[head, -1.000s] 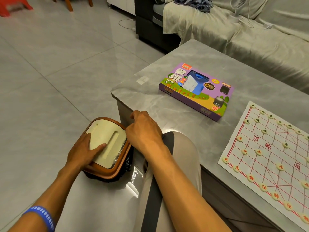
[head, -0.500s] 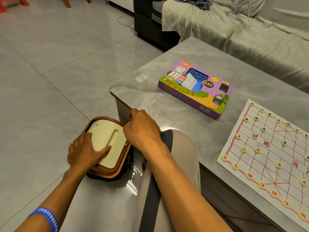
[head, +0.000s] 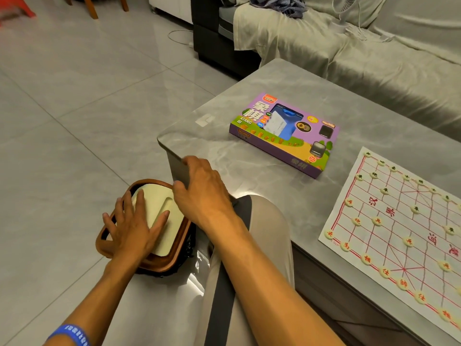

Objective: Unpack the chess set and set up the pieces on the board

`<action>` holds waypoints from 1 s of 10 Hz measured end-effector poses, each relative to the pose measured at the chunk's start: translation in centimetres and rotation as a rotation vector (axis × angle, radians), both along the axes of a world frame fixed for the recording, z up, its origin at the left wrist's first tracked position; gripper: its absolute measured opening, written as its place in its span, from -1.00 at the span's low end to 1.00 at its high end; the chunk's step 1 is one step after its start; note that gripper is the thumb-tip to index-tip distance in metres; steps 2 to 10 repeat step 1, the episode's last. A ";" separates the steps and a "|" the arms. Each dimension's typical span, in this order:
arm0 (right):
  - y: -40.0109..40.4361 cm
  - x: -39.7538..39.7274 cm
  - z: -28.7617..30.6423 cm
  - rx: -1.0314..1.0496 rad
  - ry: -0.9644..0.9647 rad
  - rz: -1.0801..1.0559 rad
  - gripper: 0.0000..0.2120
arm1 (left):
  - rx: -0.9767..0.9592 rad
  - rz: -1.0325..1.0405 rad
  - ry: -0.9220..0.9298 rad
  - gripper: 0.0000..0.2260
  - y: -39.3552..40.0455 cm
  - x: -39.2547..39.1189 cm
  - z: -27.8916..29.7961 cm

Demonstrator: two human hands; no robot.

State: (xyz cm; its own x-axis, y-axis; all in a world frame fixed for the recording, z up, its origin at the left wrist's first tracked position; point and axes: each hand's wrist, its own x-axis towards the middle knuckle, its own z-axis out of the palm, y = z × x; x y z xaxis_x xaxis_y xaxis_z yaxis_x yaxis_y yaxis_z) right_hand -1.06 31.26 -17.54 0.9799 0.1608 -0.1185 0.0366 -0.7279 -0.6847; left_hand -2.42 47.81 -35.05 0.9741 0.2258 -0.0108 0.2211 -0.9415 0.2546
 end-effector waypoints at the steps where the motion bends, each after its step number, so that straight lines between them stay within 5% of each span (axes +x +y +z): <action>1: -0.4 -0.3 1.0 0.339 -0.200 -0.069 -0.57 | -0.182 -0.059 -0.120 -0.23 -2.5 1.1 3.4; 10: -0.4 -0.3 1.0 0.339 -0.200 -0.069 -0.57 | -0.182 -0.059 -0.120 -0.23 -2.5 1.1 3.4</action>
